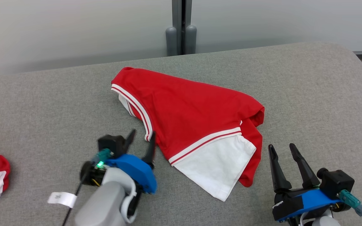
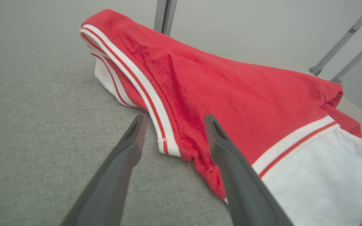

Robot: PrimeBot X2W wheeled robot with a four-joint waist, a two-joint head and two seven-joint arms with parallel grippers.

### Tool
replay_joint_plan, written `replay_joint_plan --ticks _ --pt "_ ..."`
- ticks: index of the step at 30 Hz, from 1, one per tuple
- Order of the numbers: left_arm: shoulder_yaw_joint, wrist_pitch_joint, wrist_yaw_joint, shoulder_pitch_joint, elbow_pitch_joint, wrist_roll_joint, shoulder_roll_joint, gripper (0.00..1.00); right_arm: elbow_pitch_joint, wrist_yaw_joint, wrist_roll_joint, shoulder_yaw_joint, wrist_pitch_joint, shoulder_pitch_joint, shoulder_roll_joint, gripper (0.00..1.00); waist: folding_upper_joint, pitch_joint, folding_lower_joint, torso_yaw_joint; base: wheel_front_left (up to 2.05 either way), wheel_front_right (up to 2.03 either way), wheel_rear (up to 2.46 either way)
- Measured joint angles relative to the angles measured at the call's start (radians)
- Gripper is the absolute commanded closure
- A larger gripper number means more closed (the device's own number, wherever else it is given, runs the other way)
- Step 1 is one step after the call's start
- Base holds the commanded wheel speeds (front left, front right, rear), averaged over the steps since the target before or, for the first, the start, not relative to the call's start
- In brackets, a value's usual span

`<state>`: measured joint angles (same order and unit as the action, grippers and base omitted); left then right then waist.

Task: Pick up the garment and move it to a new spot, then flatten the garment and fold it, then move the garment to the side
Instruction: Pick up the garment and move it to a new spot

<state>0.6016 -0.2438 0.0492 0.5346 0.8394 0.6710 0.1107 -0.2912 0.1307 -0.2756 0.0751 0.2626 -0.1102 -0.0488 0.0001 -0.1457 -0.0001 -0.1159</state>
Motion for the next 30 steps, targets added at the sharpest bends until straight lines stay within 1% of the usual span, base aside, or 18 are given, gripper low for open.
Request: replay_joint_plan --ticks 2,4,6,10,13,15,19,23,24,25,26,30 --pt "0.022 0.039 0.007 -0.031 -0.035 0.011 -0.017 0.00 0.001 0.000 -0.001 0.001 0.000 0.002 0.000 0.00 0.0000 0.001 0.0000 0.002 0.00 0.00 0.00" --pt "0.027 0.090 0.013 -0.060 -0.069 0.050 -0.033 0.00 0.001 0.000 -0.002 0.004 0.000 0.001 0.000 0.00 0.0000 -0.001 0.0000 0.001 0.00 0.00 0.00" --pt "0.041 0.140 -0.008 -0.077 -0.086 0.051 -0.037 0.00 0.002 0.000 -0.010 0.012 0.000 0.000 0.000 0.00 0.0000 -0.007 0.0000 -0.009 0.00 0.00 0.00" --pt "0.042 0.207 -0.042 -0.099 -0.120 0.077 -0.038 0.00 0.006 0.000 -0.018 0.017 0.000 -0.006 0.000 0.00 0.0000 -0.021 0.0000 -0.035 0.00 0.00 0.00" --pt "0.042 0.246 -0.082 -0.107 -0.131 0.076 -0.024 0.00 0.004 0.000 -0.026 0.017 0.000 -0.008 0.000 0.00 0.0000 -0.030 0.0000 -0.056 0.00 0.00 0.00" --pt "0.036 0.271 -0.094 -0.111 -0.144 0.087 -0.018 0.00 0.004 0.000 -0.027 0.014 0.000 -0.009 0.000 0.00 0.0000 -0.033 0.0000 -0.068 0.00 0.00 0.00" --pt "0.029 0.301 -0.101 -0.123 -0.175 0.106 -0.011 0.00 0.006 0.000 -0.030 0.011 0.000 -0.009 0.000 0.00 0.0000 -0.036 0.0001 -0.085 0.00 0.00 0.00" --pt "0.034 0.323 -0.087 -0.132 -0.201 0.118 -0.010 0.00 0.008 0.000 -0.034 0.013 0.000 -0.009 0.000 0.00 0.0000 -0.040 0.0000 -0.093 0.00 0.00 0.00" --pt "0.036 0.323 -0.083 -0.132 -0.206 0.120 -0.010 0.19 0.009 0.000 -0.035 0.013 0.000 -0.009 0.000 0.00 0.0000 -0.041 0.0000 -0.093 0.00 0.00 0.00" --pt "0.039 0.323 -0.079 -0.132 -0.209 0.120 -0.011 0.72 0.010 0.000 -0.035 0.013 0.000 -0.009 0.000 0.00 0.0000 -0.042 0.0000 -0.094 0.00 0.00 0.00" --pt "0.043 0.320 -0.077 -0.132 -0.210 0.117 -0.011 1.00 0.011 0.000 -0.035 0.013 0.000 -0.010 0.000 0.00 0.0000 -0.043 0.0000 -0.094 0.00 0.00 0.00" --pt "0.051 0.304 -0.085 -0.122 -0.206 0.101 0.001 1.00 0.013 0.000 -0.035 0.003 0.000 -0.010 0.000 0.00 0.0000 -0.043 0.0001 -0.086 0.00 0.00 0.00"
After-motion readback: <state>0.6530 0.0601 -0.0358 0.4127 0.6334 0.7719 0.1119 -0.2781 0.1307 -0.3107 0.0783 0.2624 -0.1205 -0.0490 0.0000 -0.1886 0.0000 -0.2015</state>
